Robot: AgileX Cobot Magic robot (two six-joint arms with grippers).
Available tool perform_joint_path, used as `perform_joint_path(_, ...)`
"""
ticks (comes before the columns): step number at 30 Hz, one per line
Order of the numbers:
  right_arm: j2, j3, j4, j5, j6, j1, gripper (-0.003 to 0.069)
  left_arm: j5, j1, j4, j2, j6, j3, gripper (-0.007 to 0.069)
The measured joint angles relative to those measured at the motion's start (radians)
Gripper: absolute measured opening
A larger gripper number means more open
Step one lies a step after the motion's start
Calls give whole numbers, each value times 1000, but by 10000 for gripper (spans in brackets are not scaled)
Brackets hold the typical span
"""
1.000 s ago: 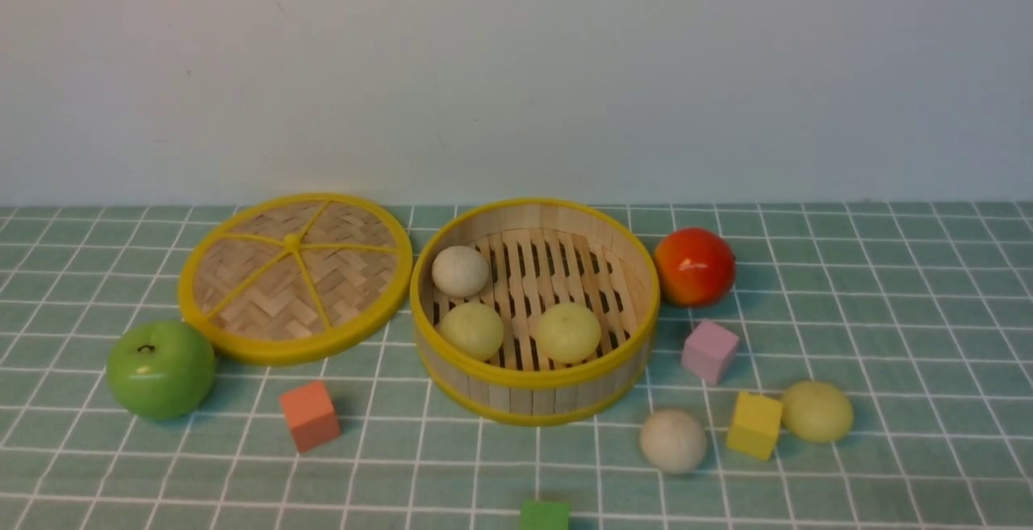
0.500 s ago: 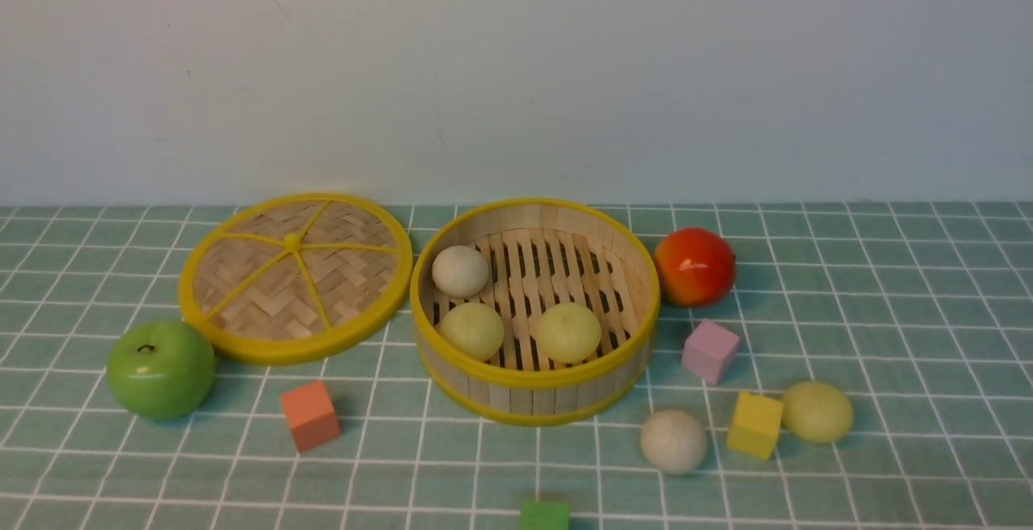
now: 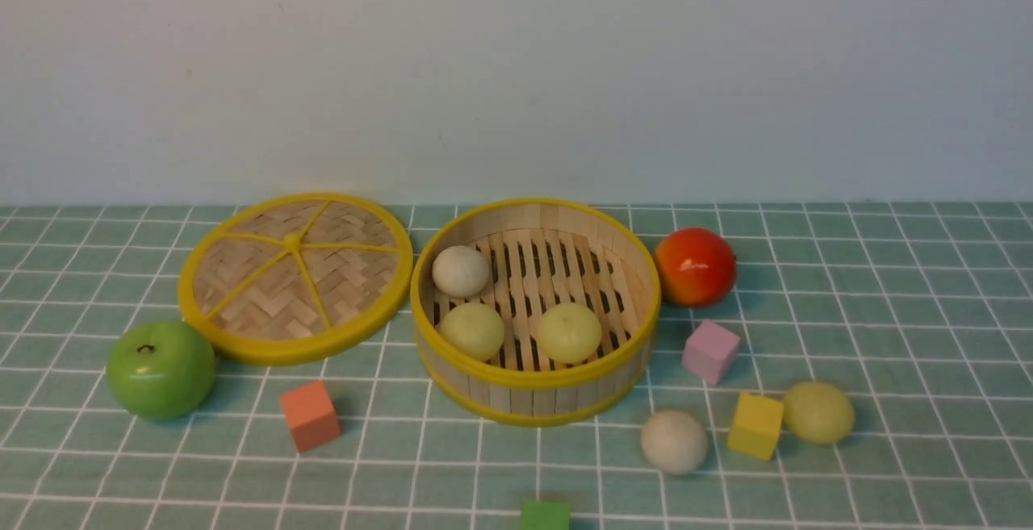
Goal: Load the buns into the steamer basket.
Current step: Use the right arm to grab a steamed stuffed bun
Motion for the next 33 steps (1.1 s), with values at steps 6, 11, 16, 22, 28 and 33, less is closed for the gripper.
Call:
perform_joint_path(6,246,-365,-21,232,0,0,238,0,0,0,0,0,0,17)
perform_joint_path(11,469,-521,-41,460,-1,0,238,0,0,0,0,0,0,20)
perform_joint_path(16,736,-511,-128,597,-47,0,238,0,0,0,0,0,0,25)
perform_joint_path(22,1051,-508,-80,683,-135,58,238,0,0,0,0,0,0,29)
perform_joint_path(28,1333,-715,-29,846,-224,172,238,0,0,0,0,0,0,36)
perform_joint_path(33,1541,-896,-32,964,-223,207,238,0,0,0,0,0,0,39)
